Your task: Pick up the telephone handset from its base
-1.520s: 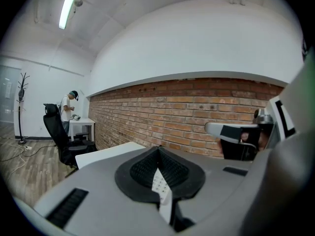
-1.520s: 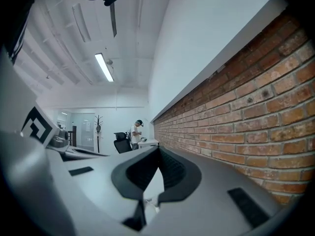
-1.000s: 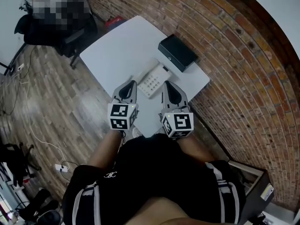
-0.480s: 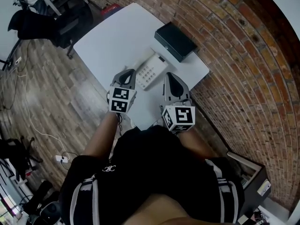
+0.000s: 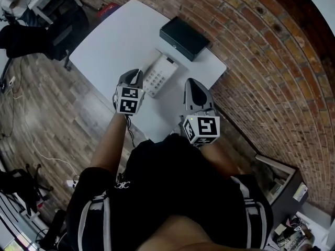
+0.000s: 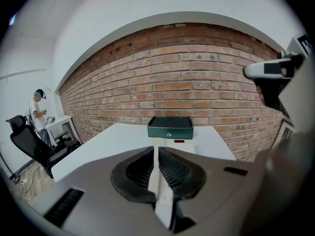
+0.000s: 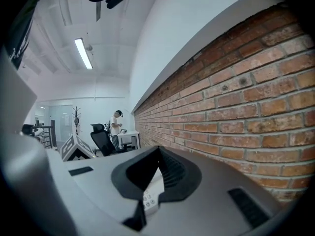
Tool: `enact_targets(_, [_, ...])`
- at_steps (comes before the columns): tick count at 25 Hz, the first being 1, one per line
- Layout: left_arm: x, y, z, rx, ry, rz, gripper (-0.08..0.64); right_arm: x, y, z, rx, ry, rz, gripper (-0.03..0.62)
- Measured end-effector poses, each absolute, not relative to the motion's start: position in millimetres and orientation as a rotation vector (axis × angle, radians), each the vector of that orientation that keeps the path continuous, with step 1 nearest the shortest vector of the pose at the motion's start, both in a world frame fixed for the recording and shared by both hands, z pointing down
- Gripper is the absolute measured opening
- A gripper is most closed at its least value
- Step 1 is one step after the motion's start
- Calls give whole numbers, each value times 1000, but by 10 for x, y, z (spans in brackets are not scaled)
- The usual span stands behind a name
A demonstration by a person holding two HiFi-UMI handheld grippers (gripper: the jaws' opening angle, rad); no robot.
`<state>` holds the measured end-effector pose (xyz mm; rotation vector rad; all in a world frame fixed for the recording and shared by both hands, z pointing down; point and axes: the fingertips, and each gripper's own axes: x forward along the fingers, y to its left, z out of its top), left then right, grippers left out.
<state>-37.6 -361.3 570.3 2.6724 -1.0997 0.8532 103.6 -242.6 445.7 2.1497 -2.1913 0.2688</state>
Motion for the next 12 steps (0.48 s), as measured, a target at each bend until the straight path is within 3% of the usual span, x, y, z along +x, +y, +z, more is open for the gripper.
enact_targets(5, [-250, -3749, 5928, 2655, -1030, 916, 143, 1181, -2382, 4507, 2197, -2124, 280, -3])
enact_targets(12, [-120, -3981, 6279, 2607, -955, 1019, 176, 1385, -2281, 4636, 2247, -2018, 319, -2])
